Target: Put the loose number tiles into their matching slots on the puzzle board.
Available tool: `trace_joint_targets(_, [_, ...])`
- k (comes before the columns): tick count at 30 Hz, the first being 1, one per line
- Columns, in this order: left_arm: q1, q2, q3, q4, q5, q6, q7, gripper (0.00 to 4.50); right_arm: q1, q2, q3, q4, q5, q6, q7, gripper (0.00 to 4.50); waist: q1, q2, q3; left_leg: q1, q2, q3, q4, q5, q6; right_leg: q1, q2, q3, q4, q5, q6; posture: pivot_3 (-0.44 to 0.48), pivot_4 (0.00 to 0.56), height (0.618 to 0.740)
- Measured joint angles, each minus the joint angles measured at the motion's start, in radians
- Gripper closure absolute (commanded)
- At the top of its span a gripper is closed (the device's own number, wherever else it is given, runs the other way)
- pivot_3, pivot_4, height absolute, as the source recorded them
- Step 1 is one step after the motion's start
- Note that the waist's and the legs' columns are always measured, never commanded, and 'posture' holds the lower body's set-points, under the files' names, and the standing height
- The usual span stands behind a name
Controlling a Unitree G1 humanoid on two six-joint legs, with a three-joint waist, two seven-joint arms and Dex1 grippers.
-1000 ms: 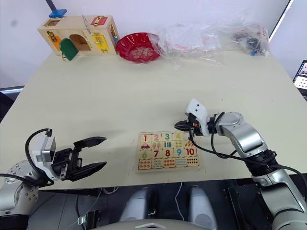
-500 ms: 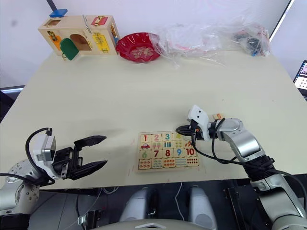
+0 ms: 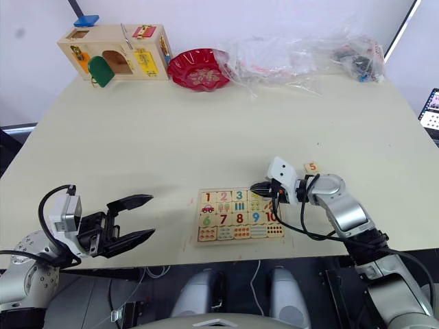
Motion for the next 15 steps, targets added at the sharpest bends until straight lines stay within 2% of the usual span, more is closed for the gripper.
trace_joint_targets(7, [0.024, -0.018, 0.001, -0.024, 0.006, -0.003, 0.029, 0.00, 0.118, -0.027, -0.124, -0.160, 0.112, -0.006, 0.009, 4.40, 0.007, 0.000, 0.000, -0.002, 0.000, -0.003, 0.000, 0.000, 0.000, 0.000, 0.000, -0.002, -0.001, 0.000, 0.000, 0.000, 0.150, 0.740])
trace_joint_targets(10, [0.041, -0.030, 0.002, -0.032, 0.006, -0.009, 0.047, 0.00, 0.203, -0.052, -0.192, -0.218, 0.142, -0.007, 0.000, 4.00, 0.016, 0.000, 0.000, -0.002, 0.000, -0.004, 0.000, 0.000, 0.000, 0.000, 0.000, -0.003, -0.001, 0.000, 0.000, 0.000, 0.150, 0.740])
trace_joint_targets(14, [0.071, -0.039, 0.013, -0.033, 0.006, -0.012, 0.068, 0.00, 0.332, -0.081, -0.271, -0.245, 0.183, -0.007, 0.000, 2.25, 0.023, 0.000, 0.000, -0.002, 0.000, -0.006, 0.000, 0.000, 0.000, 0.002, 0.000, -0.005, -0.001, -0.001, -0.001, 0.000, 0.150, 0.740])
trace_joint_targets(15, [0.072, -0.041, 0.015, -0.033, 0.006, -0.014, 0.073, 0.00, 0.369, -0.091, -0.310, -0.258, 0.197, -0.012, -0.002, 1.57, 0.024, 0.000, 0.000, -0.002, 0.000, -0.006, 0.000, 0.000, 0.000, 0.002, -0.001, -0.005, -0.001, -0.001, -0.001, 0.000, 0.150, 0.740])
